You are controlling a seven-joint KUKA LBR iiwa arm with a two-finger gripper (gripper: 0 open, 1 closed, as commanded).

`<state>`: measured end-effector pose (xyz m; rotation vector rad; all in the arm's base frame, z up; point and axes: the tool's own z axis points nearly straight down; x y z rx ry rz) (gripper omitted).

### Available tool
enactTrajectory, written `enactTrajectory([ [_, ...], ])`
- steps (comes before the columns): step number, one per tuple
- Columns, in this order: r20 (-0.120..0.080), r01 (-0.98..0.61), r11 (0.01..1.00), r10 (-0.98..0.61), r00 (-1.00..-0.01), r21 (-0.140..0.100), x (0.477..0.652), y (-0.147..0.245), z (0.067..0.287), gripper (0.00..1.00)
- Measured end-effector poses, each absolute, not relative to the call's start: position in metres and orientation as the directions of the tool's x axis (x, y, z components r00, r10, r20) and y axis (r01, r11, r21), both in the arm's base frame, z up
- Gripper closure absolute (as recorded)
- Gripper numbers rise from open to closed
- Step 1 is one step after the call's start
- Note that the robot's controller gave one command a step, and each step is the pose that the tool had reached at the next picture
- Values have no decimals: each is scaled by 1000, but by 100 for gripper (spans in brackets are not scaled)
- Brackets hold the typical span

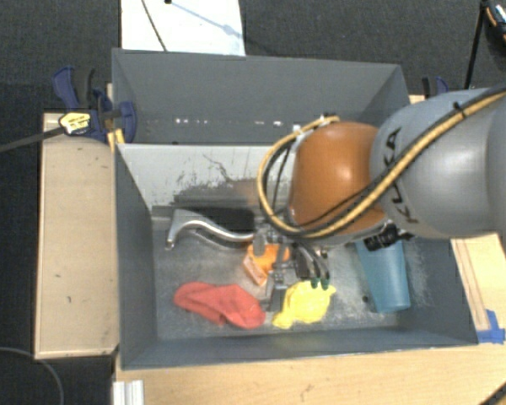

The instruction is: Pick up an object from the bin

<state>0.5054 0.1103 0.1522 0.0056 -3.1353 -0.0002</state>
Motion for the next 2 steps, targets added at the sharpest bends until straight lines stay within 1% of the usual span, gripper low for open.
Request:
enactTrajectory([
  [1,-2,0,1000,0,-1000,1,507,110,157,0],
  [2,-9,-19,1000,-19,-1000,2,497,60,106,0],
])
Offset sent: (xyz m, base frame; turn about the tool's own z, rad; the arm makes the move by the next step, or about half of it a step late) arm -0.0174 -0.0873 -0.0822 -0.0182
